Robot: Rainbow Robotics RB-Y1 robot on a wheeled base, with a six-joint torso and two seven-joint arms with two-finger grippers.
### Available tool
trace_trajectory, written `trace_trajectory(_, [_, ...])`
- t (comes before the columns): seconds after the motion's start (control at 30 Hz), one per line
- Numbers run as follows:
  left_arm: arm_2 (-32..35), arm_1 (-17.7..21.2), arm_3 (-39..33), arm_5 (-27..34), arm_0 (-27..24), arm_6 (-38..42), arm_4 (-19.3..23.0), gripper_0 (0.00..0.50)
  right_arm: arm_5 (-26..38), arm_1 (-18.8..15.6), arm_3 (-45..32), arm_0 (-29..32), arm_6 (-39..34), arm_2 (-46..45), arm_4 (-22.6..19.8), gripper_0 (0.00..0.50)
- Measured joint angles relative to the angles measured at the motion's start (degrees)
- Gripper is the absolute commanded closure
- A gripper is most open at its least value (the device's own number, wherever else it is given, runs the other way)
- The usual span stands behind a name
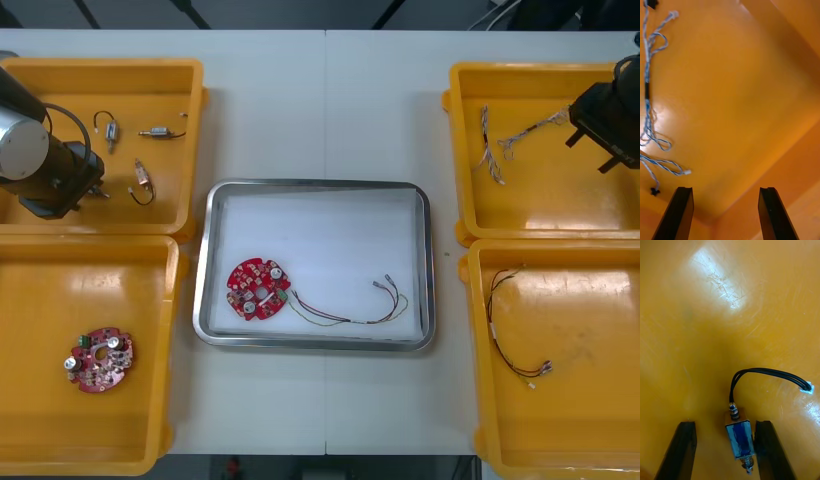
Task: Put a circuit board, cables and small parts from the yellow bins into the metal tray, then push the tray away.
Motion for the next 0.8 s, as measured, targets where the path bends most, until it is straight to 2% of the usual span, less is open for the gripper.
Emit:
trace_trajectory(0.03, [0.0, 0.0, 0.0, 0.0, 0.0, -0.5, 0.0, 0.483, -0.8, 0.6, 1.7, -1.0, 0.0, 0.7, 0.5, 0.000])
trace_trajectory(0.07, [0.0, 0.0, 0.1, 0.0, 0.0, -0.9, 0.0, 0.497, -1.6, 1.2, 3.5, -2.1, 0.0, 1.5, 1.0, 0.000])
trace_trajectory(0.47, [0.0, 0.0, 0.2, -0.3, 0.0, -1.2, 0.0, 0.500, -12.8, 9.0, 23.8, -12.0, -0.1, 3.9, 7.7, 0.000])
trace_trajectory(0.6, [0.0, 0.0, 0.3, -0.3, -0.1, -1.4, 0.0, 0.500, -16.9, 11.1, 29.6, -14.1, -0.1, 3.9, 8.9, 0.000])
trace_trajectory(0.8, [0.7, 0.0, 0.3, 4.6, -2.1, -3.7, 0.0, 0.500, -21.7, 12.7, 35.6, -16.1, 0.2, 3.9, 9.0, 0.000])
